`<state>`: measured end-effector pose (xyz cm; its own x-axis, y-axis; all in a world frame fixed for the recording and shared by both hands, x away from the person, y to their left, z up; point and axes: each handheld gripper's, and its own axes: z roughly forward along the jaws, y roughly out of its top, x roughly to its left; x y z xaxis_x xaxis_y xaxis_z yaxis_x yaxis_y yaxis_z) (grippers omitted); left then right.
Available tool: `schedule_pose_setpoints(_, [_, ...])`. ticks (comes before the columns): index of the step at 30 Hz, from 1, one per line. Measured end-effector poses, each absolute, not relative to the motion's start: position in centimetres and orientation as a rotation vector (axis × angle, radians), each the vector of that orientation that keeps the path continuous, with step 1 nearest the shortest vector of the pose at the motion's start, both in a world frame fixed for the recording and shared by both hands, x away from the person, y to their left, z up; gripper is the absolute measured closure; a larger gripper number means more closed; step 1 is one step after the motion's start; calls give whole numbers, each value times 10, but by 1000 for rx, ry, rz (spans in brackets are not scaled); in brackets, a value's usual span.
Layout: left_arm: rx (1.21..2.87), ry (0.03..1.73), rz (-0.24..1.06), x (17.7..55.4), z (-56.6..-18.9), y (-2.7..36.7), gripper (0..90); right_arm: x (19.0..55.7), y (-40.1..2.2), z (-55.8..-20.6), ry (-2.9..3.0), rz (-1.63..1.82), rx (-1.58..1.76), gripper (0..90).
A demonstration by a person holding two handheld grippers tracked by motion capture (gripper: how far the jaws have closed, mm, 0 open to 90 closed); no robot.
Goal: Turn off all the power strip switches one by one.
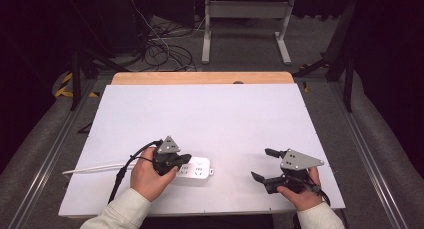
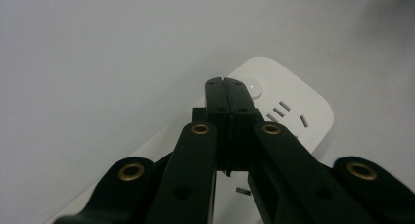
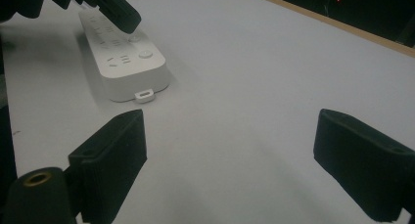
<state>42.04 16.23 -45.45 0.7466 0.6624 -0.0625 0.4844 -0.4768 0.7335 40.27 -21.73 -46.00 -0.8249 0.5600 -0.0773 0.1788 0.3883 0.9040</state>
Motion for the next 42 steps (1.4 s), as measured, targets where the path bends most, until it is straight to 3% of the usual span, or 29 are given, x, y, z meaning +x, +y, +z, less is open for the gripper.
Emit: schedule_pose_setpoints(42, [2197,901,311,425,-463,166,900,401,-215,-460,2287,1416,623,128])
